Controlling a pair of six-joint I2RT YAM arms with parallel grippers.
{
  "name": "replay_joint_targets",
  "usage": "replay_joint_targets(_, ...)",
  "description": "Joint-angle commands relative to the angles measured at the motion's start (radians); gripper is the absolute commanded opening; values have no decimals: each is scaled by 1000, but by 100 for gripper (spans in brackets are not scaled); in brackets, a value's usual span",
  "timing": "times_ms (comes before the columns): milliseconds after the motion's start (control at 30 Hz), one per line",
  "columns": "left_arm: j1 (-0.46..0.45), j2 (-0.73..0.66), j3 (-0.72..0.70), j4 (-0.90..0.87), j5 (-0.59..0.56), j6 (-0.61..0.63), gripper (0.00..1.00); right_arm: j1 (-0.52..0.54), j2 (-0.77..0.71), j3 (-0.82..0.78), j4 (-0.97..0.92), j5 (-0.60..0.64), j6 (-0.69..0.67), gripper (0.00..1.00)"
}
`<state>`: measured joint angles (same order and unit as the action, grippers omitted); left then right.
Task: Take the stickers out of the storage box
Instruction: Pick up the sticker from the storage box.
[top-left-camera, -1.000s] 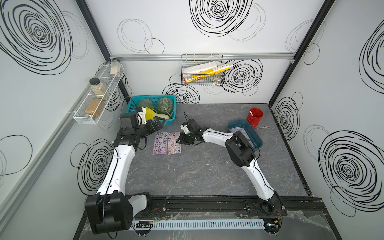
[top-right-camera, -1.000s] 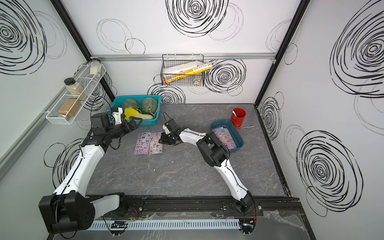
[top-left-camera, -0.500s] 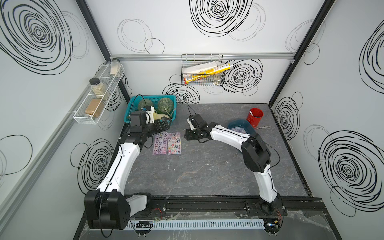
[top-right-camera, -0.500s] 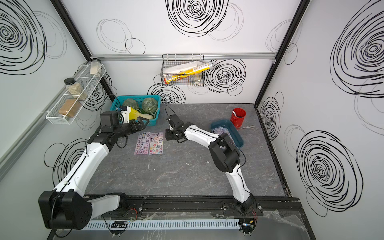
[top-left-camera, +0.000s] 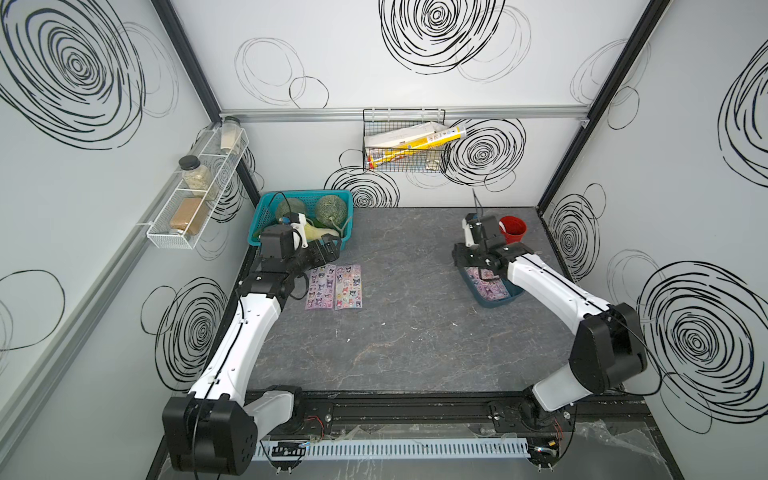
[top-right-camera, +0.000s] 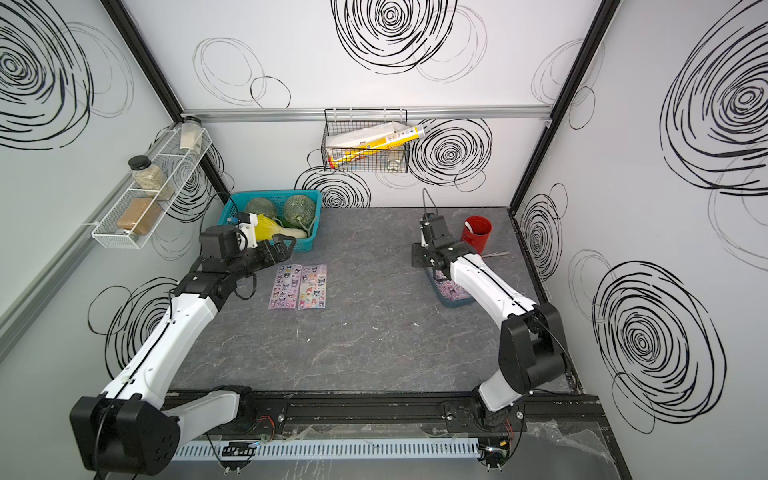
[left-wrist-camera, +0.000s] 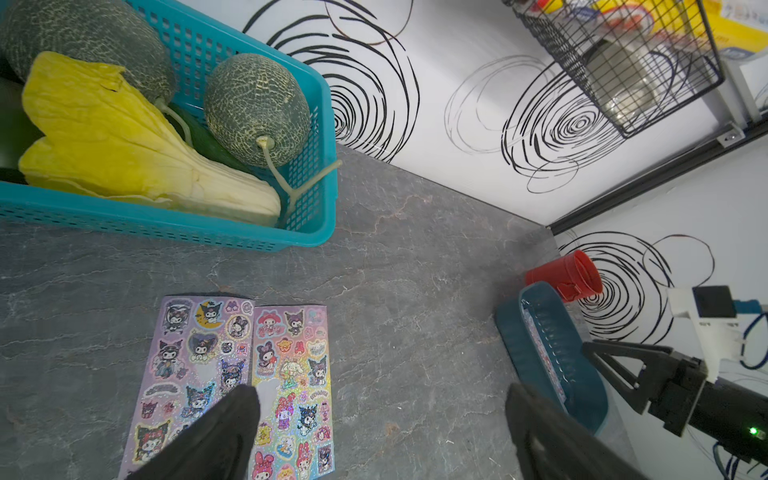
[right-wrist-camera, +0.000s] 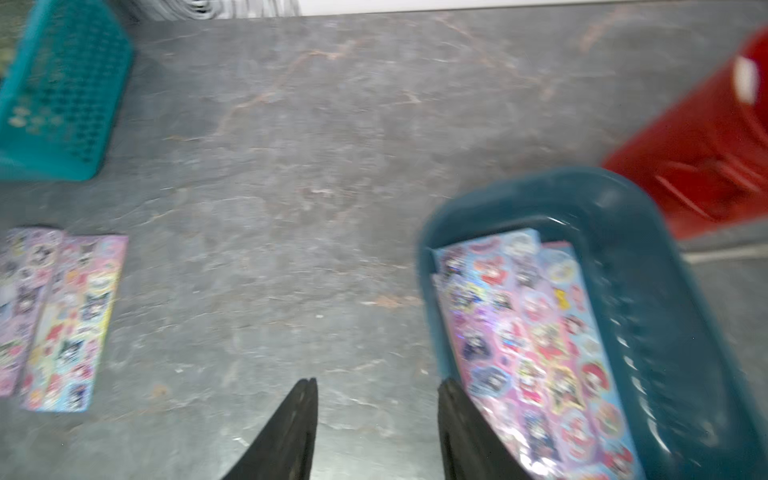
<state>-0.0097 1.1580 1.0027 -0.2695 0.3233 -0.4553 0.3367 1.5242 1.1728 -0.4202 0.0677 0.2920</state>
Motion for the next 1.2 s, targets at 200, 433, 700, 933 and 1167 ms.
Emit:
replay_joint_targets(200,-1,8,-10,79,19,-25,99,-244,66,-62,-35,-95,-69,63)
replay_joint_targets(433,-24,7,-21,112,17,-22,99,-246,231,13,-39,-142,-112,71)
replay_joint_targets(700,-77,59,-9,146,37,-2,99,-246,324,58,-54,-52,-154,93)
replay_joint_targets(933,-168,125,27,148,-13,15,99,-211,357,84,-48,-77,-163,92)
replay_joint_targets(1167,-189,139,34,145,-41,17,99,-174,411,138,-61,-59,-160,92)
